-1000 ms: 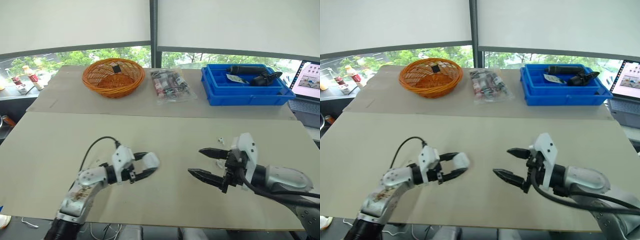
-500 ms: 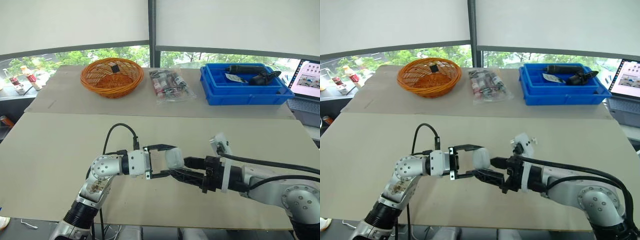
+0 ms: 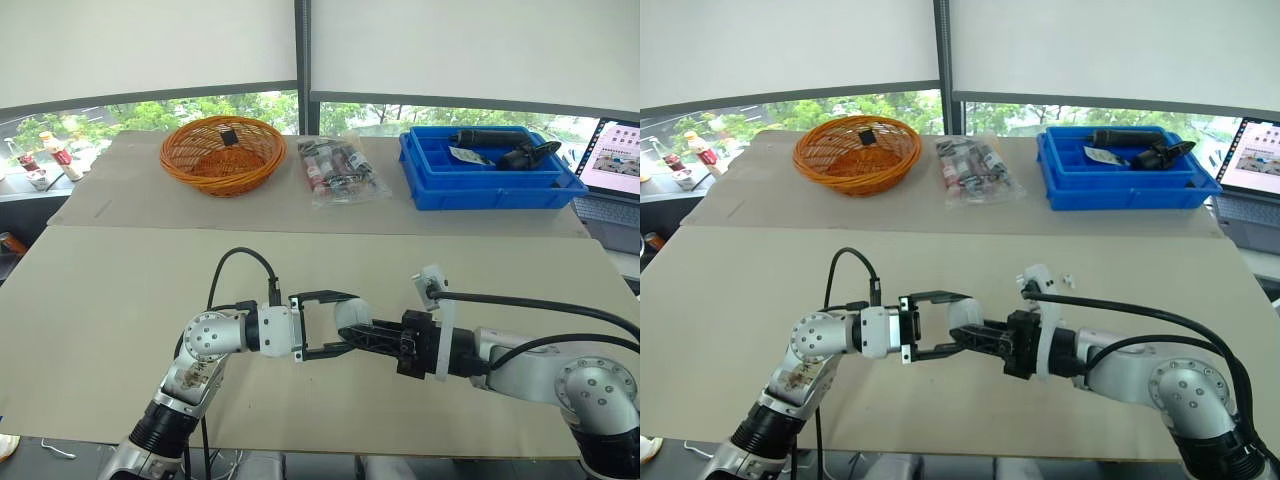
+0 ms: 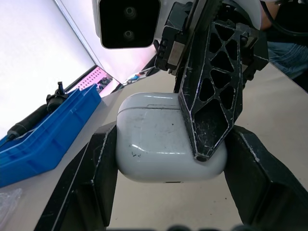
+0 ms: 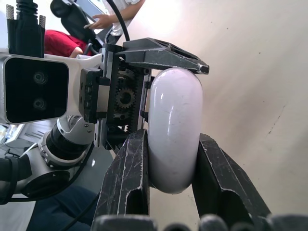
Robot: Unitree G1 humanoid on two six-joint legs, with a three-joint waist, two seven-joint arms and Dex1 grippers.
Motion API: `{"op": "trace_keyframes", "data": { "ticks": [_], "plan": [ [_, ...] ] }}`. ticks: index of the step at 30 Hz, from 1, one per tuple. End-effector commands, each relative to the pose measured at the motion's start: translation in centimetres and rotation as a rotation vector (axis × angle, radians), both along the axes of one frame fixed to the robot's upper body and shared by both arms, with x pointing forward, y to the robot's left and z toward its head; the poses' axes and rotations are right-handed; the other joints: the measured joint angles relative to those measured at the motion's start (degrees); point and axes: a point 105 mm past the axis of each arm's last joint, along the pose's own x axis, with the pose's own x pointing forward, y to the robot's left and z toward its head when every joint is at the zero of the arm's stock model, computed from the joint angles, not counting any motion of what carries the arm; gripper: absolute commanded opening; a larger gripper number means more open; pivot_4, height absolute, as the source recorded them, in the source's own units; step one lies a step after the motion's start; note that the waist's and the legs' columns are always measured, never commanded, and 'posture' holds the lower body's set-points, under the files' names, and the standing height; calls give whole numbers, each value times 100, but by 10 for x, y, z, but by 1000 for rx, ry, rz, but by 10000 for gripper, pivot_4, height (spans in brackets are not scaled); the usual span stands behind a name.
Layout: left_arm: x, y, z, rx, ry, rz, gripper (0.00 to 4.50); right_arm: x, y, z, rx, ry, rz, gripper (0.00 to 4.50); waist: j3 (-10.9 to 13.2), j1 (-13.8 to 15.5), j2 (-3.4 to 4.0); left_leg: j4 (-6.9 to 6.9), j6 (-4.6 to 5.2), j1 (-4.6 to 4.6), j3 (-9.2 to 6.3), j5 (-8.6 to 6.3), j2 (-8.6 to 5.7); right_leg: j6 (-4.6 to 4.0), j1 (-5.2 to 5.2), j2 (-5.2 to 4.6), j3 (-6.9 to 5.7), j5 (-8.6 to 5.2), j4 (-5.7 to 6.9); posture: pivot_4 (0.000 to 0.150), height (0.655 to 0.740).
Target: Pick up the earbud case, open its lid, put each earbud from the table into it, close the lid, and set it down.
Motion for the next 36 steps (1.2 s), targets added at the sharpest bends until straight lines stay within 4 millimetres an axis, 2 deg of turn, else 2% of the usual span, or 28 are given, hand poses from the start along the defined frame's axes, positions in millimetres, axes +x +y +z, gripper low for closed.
{"op": "trace_keyframes", "data": {
  "ticks": [1,6,9,10,11,14,17,21,27,31,36],
  "plan": [
    [-2,-4,13,-47,-59,-14,25833,-7,7,11,26,-34,58,7786,0,-2,0,0,0,0,0,0,0,0,0,0,0,0,0,1500,7303],
    [-3,-5,15,-65,-55,-27,25833,-3,6,11,14,-42,57,7786,0,2,0,0,0,0,0,0,0,0,0,0,0,0,0,1500,7303],
    [4,0,5,9,-6,-20,41119,0,4,10,-49,-80,69,7786,0,1,0,0,0,-1,0,0,-1,0,-1,-1,0,0,-1,1500,7303],
    [9,4,1,43,20,-8,44445,0,3,9,-97,-113,87,7786,1,0,1,0,0,-1,0,0,0,0,-1,0,0,0,-1,1500,7303],
    [14,7,-3,69,54,7,45000,2,2,8,-142,-143,99,7786,1,-3,2,0,0,-1,0,0,-1,0,-1,0,0,0,1,1500,7303],
    [26,19,-15,189,206,47,45000,6,-3,6,-291,-250,147,7786,3,-29,4,0,3,-1,-1,2,1,0,-7,3,-2,0,2,1500,7303],
    [26,28,-26,307,381,41,45000,8,-6,5,-438,-368,226,7785,5,-74,7,-1,4,-8,-4,1,1,1,-15,4,-4,-2,-1,1500,7303],
    [16,19,-21,353,491,-23,45000,9,-7,-2,-551,-442,319,7785,8,-92,6,-1,5,-22,-9,0,0,4,-22,2,-10,-3,-8,1500,7303],
    [11,-5,-11,377,481,-78,45000,11,-12,-22,-691,-515,439,7785,9,-91,5,0,4,-36,-11,1,-1,3,-35,0,-12,-3,-9,1500,7303],
    [9,-14,-12,395,460,-97,45000,16,-11,-21,-697,-542,457,7785,9,-123,4,0,4,-34,-11,1,-1,1,-37,2,-10,-2,-1,1500,7303],
    [6,-16,-17,426,470,-115,45000,19,-8,-17,-694,-564,467,7785,10,-123,3,1,5,-32,-12,2,-1,0,-38,2,-10,-1,4,1500,7303]
  ]
}}
